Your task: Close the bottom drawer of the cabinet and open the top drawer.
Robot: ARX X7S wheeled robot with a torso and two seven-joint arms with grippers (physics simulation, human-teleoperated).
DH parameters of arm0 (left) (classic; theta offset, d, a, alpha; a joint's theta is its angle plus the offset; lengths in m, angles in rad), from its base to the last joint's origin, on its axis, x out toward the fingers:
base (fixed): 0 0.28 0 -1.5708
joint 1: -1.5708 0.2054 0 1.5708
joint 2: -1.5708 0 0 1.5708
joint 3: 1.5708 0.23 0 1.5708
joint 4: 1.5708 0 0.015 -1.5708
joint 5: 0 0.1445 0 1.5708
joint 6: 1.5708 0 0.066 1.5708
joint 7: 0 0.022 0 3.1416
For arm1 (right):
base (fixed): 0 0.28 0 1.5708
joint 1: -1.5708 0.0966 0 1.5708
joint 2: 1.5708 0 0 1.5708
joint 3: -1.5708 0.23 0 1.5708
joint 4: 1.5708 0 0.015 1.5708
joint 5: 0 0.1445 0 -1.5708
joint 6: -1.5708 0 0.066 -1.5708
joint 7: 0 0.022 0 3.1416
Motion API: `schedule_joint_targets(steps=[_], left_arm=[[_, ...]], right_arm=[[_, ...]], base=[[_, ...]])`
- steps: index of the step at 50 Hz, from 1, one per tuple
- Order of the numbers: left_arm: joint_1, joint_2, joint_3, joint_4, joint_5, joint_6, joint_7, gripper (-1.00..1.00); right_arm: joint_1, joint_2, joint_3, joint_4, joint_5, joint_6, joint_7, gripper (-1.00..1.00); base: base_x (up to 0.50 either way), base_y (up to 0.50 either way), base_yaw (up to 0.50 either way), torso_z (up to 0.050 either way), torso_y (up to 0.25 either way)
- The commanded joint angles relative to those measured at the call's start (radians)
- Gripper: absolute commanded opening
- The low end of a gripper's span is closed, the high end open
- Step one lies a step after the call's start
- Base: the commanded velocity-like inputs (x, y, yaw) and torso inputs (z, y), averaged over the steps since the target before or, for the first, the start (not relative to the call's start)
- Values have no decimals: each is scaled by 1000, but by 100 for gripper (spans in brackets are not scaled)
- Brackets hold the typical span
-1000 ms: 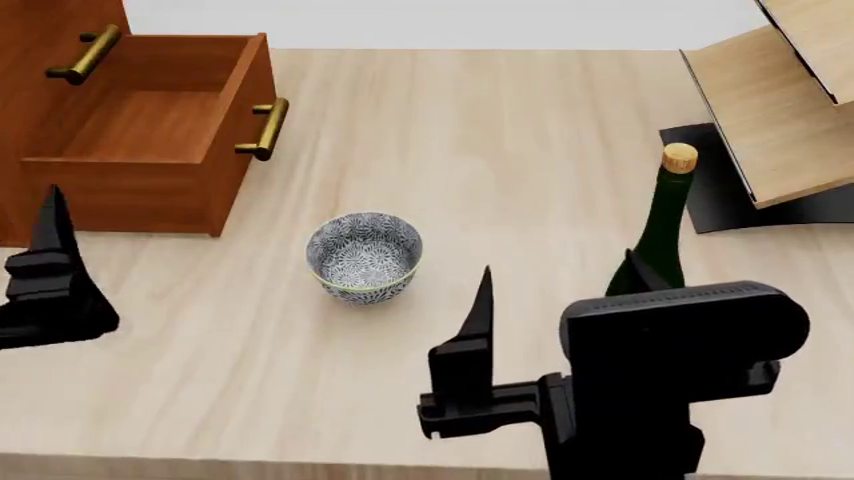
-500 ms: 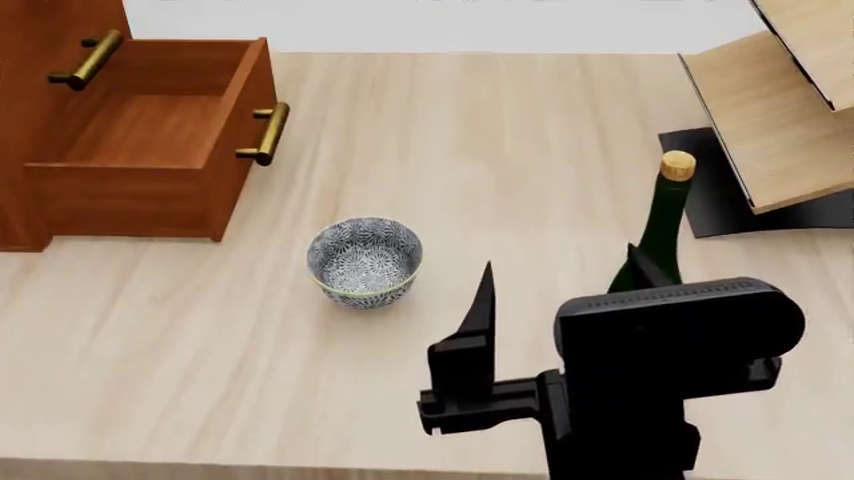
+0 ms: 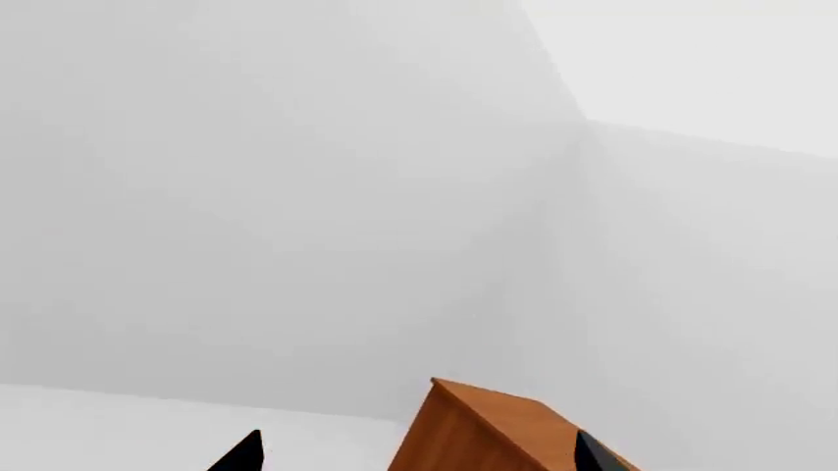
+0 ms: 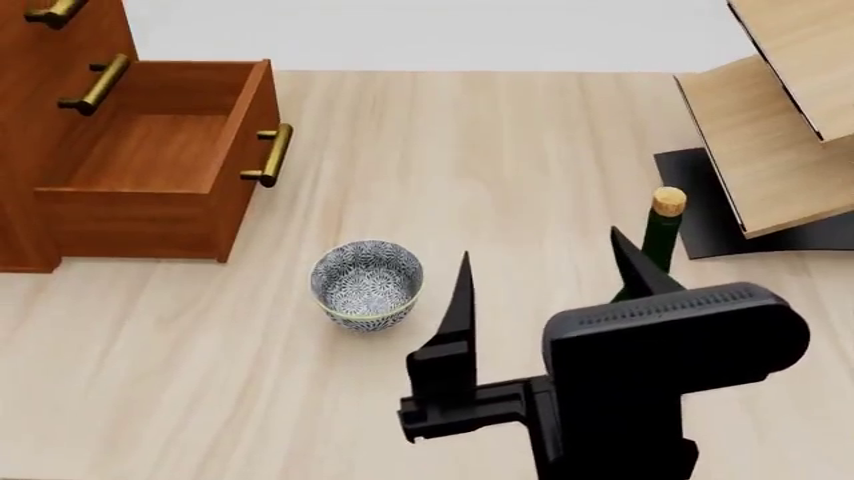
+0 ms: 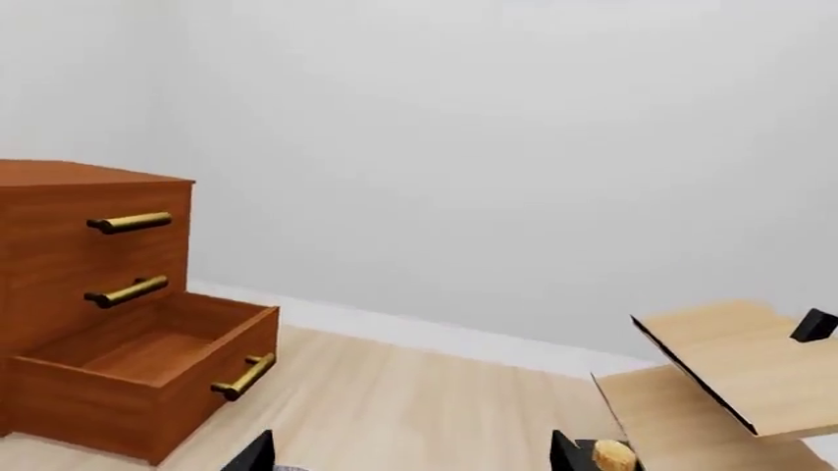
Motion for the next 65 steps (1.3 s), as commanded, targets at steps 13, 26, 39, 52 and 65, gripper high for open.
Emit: schedule_joint_targets(steps=[13, 26, 39, 52, 65], left_arm=[[26, -19, 13, 9, -3, 26, -32, 100], [40, -38, 59, 1, 26, 39, -59, 100], [48, -42, 63, -1, 15, 45, -66, 100], [55, -49, 70, -1, 12, 52, -78, 100], [63, -56, 78, 0, 4, 59, -83, 100]], right_arm=[[-13, 17, -13, -6, 6, -43, 6, 100], [-14, 32, -33, -7, -3, -56, 15, 100], [-12, 37, -36, -10, 4, -54, 21, 100], [-9, 46, -47, -8, 1, -57, 31, 100], [-9, 50, -48, -9, 9, -60, 34, 100]], base=[[0, 0, 0, 50, 51], [0, 0, 0, 38, 38], [0, 0, 0, 0, 0], [76, 140, 0, 0, 0], [118, 246, 0, 0, 0]])
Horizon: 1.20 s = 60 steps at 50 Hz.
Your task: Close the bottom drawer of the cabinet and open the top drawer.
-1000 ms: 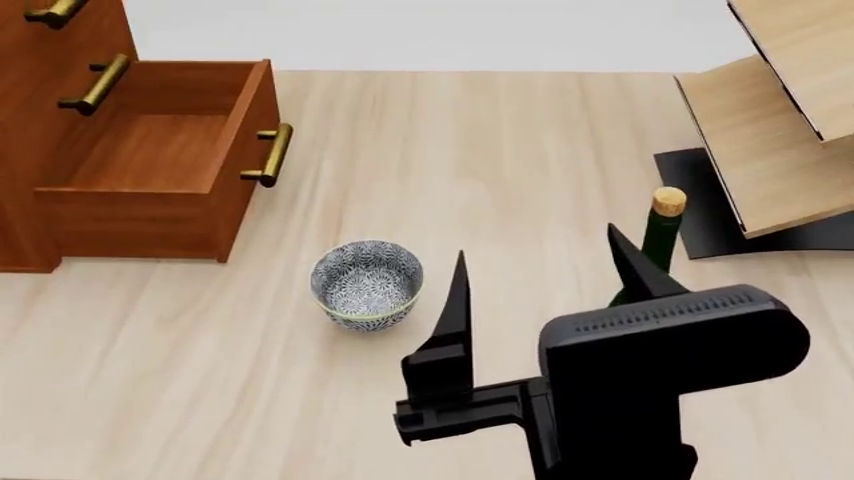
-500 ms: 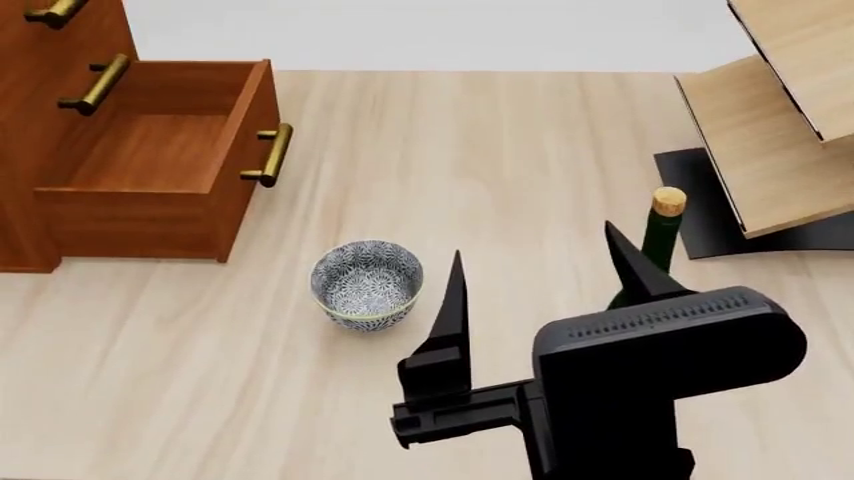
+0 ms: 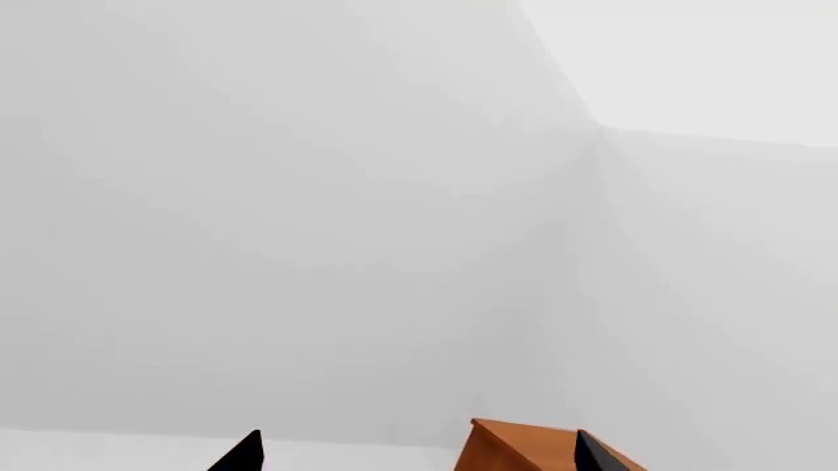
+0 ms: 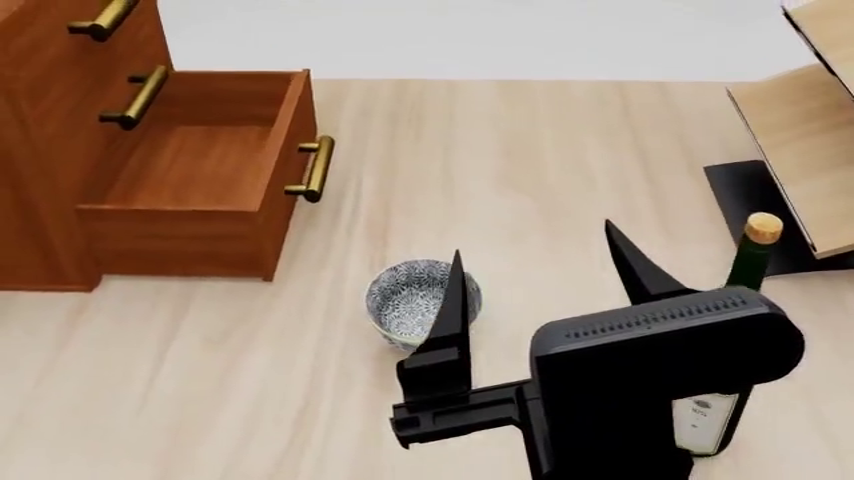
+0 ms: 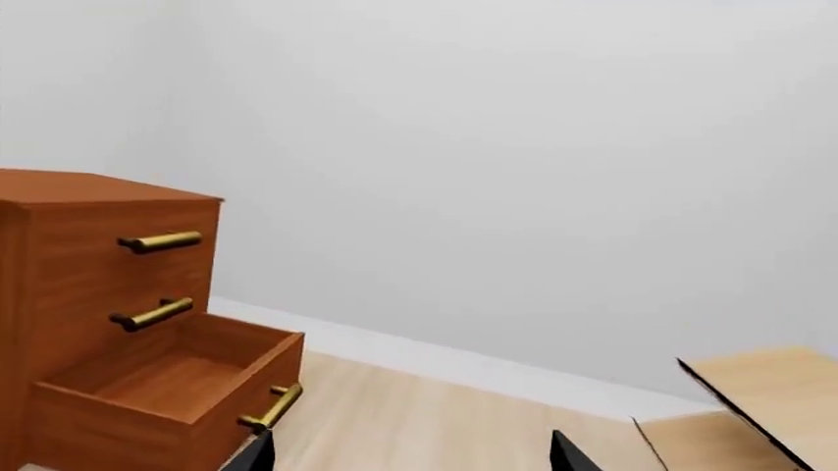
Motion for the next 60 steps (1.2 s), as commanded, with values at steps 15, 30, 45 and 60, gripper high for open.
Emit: schedule_joint_targets(steps=[15, 30, 45, 60], left_arm=[[20, -12, 16, -8, -8, 29, -10, 100], [19, -22, 25, 1, -16, 18, -23, 100], [20, -28, 28, -2, -25, 19, -33, 100], [25, -33, 33, -10, -30, 29, -41, 100]], right_arm=[[-3, 11, -5, -5, 17, -13, 2, 100], [-3, 14, 0, -13, 30, -12, 8, 100], [-1, 19, 0, -14, 37, -13, 16, 100], [0, 22, 4, -12, 51, -15, 19, 100]], base=[[169, 247, 0, 0, 0], [224, 246, 0, 0, 0], [254, 273, 0, 0, 0], [271, 334, 0, 0, 1]])
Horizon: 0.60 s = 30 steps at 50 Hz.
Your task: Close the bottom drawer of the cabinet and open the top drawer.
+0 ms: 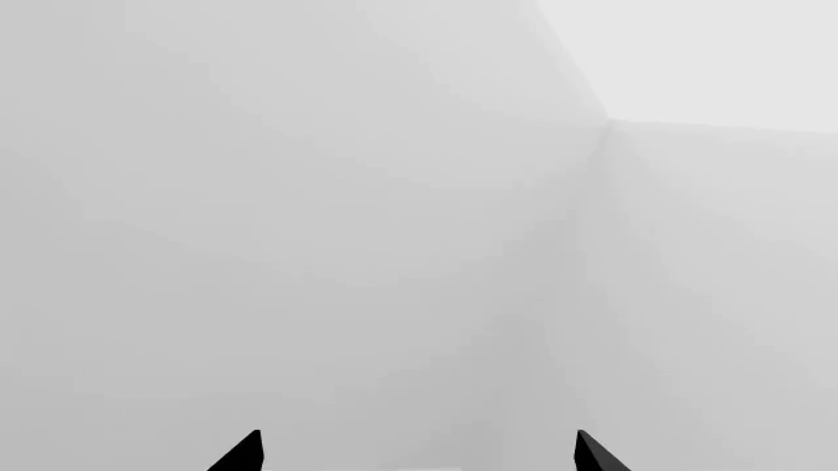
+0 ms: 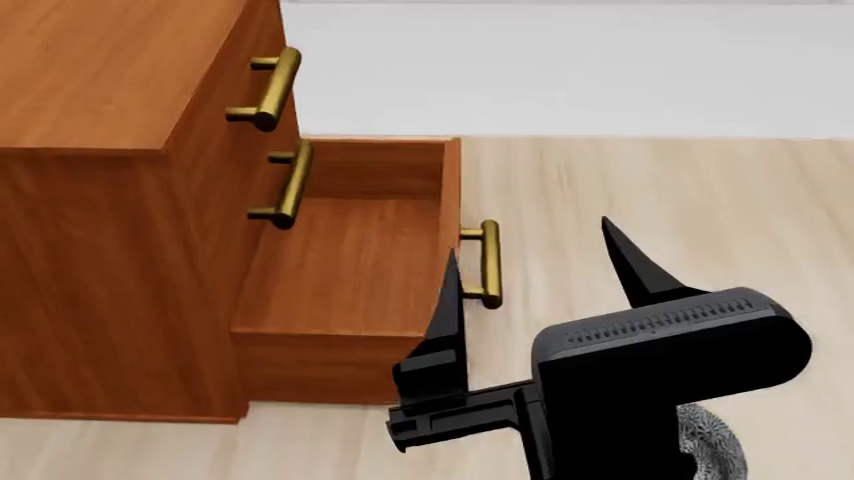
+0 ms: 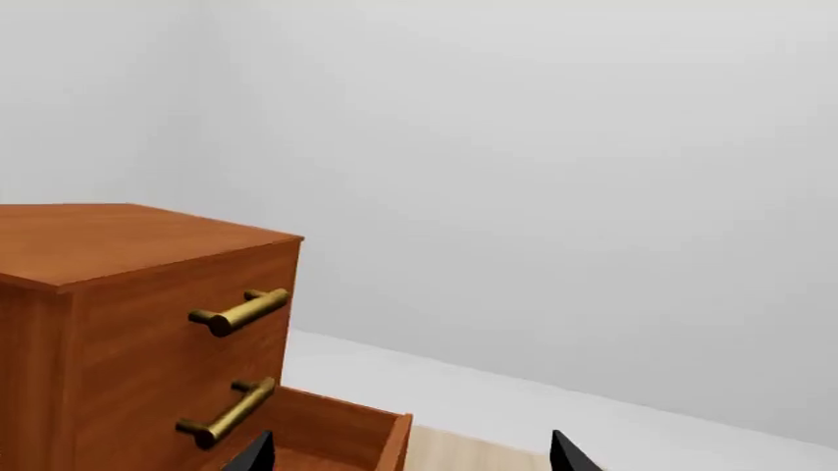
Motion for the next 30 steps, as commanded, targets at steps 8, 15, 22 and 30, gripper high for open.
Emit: schedule_joint_targets(steps=[8, 15, 22, 30], left_arm=[[7, -7, 5, -1, -10, 6, -9, 100], [9, -10, 6, -1, -14, 7, -12, 100], [10, -12, 8, -2, -18, 8, -16, 100], [15, -14, 10, -8, -19, 19, -18, 100]], right_arm=[[0, 0, 10, 3, 18, -2, 8, 100], [-1, 1, 14, 6, 24, -7, 9, 100], [-2, 2, 16, 5, 30, -10, 12, 100], [-4, -10, 47, 10, 59, -10, 10, 100]], base=[[270, 314, 0, 0, 0], [271, 215, 0, 0, 0], [272, 162, 0, 0, 0], [274, 107, 0, 0, 1]])
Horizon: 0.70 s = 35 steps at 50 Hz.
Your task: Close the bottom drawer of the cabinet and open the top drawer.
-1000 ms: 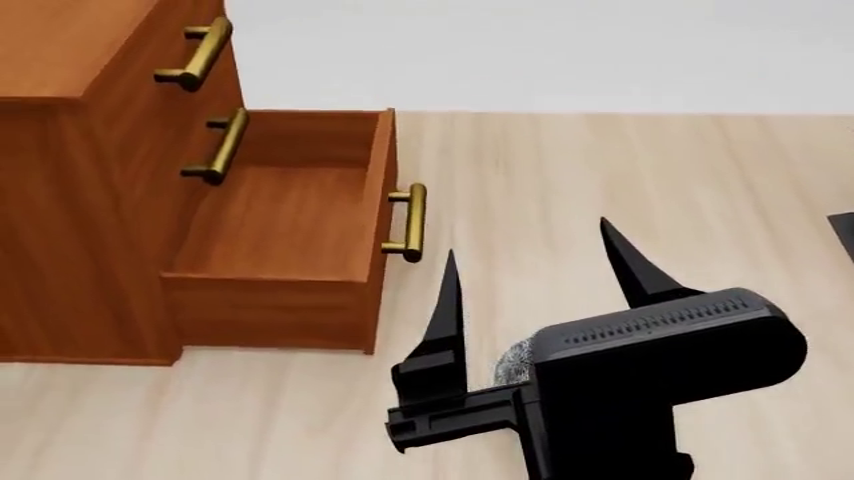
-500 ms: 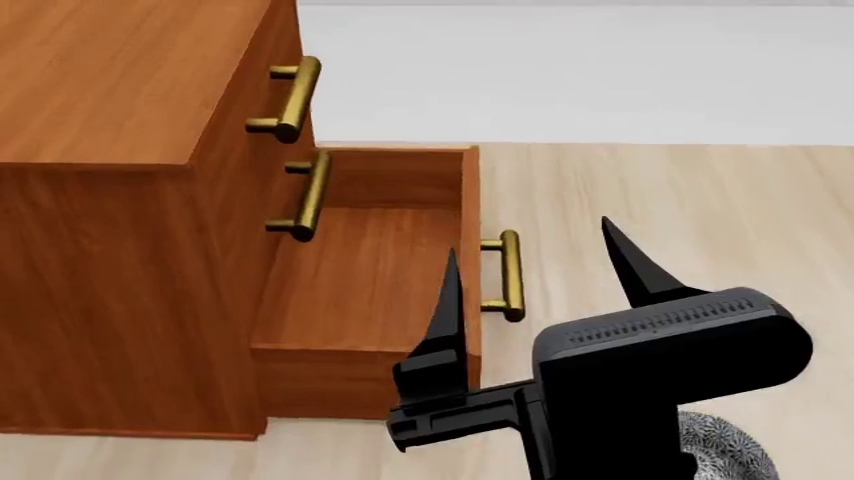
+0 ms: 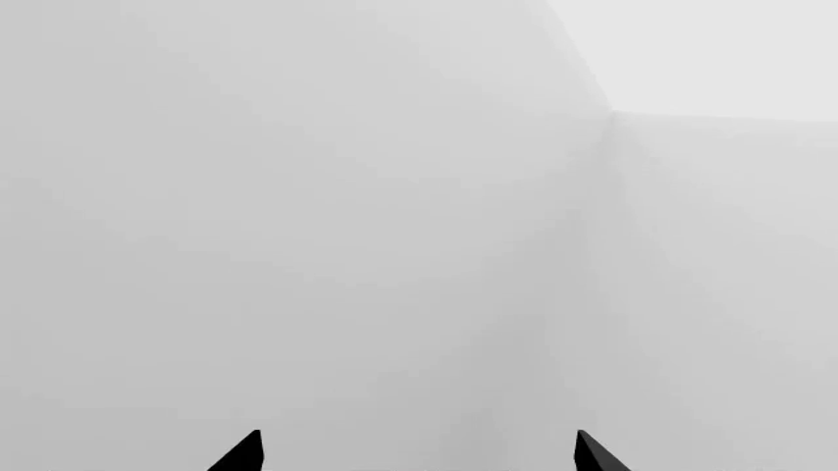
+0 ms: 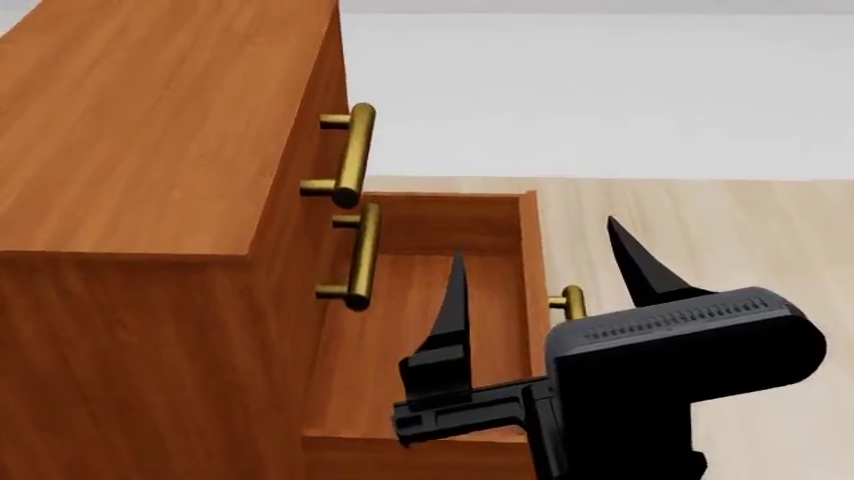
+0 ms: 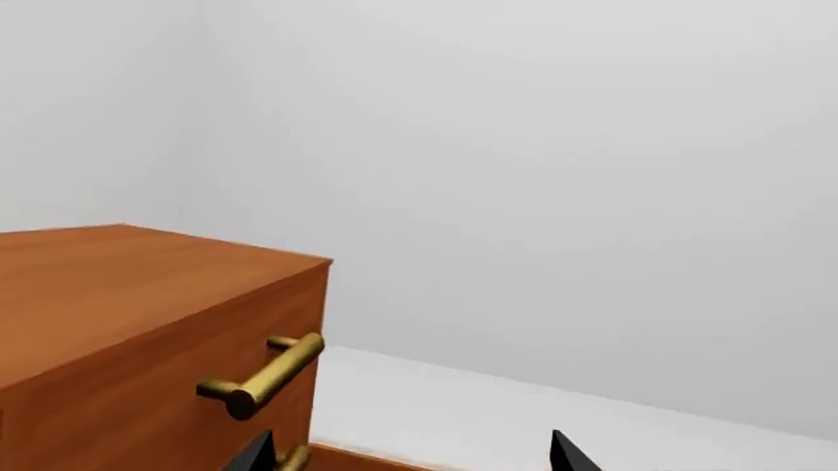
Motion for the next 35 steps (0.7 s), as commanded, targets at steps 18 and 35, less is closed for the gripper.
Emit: schedule_joint_targets(steps=[18, 35], left_arm=[[5, -9, 6, -1, -14, 5, -16, 100], [14, -20, 16, -1, -21, 13, -16, 100]], right_arm=[[-4, 0, 19, 2, 27, -9, 10, 100], [260, -10, 236, -5, 231, 455, 31, 100]], base=[[272, 0, 0, 0, 0], [100, 0, 0, 0, 0]])
